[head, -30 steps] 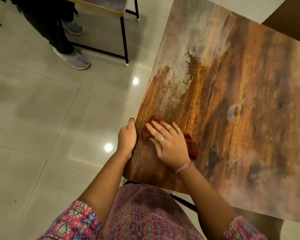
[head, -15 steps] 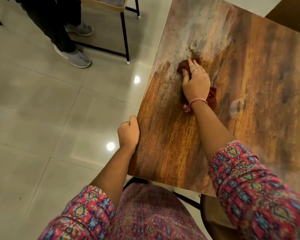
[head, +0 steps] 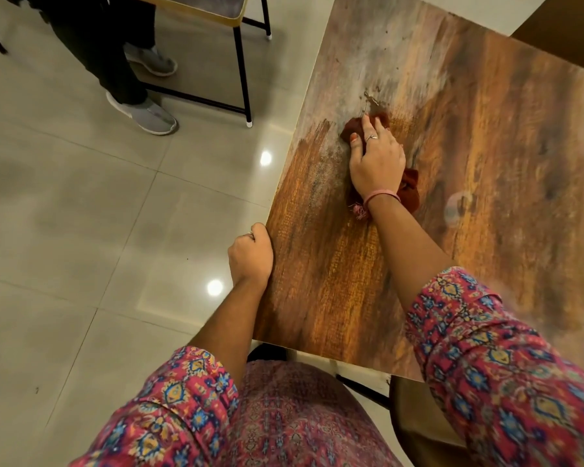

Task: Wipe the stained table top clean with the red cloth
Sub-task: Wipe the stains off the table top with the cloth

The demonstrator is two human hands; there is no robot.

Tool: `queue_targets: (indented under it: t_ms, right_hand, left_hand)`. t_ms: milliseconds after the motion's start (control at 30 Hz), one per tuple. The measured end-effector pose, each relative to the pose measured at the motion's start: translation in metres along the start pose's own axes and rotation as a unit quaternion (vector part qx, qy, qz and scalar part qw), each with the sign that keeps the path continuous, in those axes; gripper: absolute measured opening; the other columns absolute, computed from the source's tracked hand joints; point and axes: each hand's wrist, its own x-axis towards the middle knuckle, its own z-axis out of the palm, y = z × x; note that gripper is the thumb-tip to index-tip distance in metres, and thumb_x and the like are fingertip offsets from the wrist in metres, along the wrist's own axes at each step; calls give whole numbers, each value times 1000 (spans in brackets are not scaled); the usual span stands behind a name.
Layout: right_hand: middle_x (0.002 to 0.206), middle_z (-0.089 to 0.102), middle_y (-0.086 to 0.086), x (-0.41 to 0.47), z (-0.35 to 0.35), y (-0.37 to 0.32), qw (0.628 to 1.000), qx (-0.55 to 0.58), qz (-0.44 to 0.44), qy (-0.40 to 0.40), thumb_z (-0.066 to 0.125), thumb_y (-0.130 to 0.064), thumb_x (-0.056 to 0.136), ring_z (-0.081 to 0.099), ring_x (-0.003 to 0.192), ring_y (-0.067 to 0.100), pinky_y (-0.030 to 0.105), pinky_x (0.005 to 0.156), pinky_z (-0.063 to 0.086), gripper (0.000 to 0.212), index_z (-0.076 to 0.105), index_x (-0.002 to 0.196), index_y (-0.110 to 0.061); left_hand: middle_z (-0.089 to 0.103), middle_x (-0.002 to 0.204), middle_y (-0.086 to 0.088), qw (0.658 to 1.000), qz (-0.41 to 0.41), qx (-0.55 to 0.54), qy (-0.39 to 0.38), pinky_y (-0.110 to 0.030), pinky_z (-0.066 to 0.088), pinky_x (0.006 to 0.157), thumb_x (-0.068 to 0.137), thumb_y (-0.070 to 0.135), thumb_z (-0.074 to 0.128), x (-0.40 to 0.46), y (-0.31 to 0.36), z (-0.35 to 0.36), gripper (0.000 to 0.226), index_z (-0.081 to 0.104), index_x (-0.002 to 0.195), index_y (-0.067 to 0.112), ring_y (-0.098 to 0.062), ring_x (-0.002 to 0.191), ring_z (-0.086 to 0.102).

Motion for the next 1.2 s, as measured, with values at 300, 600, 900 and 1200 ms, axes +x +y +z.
queue_targets:
  t_ms: [300, 600, 900, 1200]
  right_hand:
    - [151, 39, 3, -40, -1, -11, 989, 8, -140, -53, 33, -32, 101, 34, 139, 23, 42, 113, 29, 48, 33, 147, -21]
    - [144, 47, -1, -117, -11, 10, 934, 29, -315, -166, 49, -21, 96, 39, 137, 19, 36, 115, 28, 45, 44, 141, -25]
    - [147, 44, 3, -22, -12, -5, 995, 93, -9, -43, 46, -21, 99, 40, 136, 19, 31, 113, 28, 44, 43, 143, -19]
    - [145, 45, 8, -117, -8, 22, 969, -3, -228, -97, 46, -25, 99, 39, 137, 27, 42, 115, 26, 46, 40, 143, -14]
  left_hand:
    - [45, 54, -3, 1000, -8, 21, -3, -26, 28, 48, 94, 36, 32, 2, -2, 3, 52, 46, 50, 13, -15, 53, 43]
    - [47, 56, -4, 1000, -14, 18, -4, -25, 31, 47, 93, 37, 33, 2, -2, 2, 51, 48, 51, 12, -16, 55, 45]
    - [47, 54, -3, 1000, -16, 7, -9, -23, 34, 47, 94, 35, 33, 0, -1, 1, 52, 47, 50, 12, -16, 54, 46]
    - [46, 53, -3, 1000, -11, 6, -18, -25, 32, 47, 95, 34, 34, 1, 1, -2, 52, 44, 48, 14, -16, 53, 44]
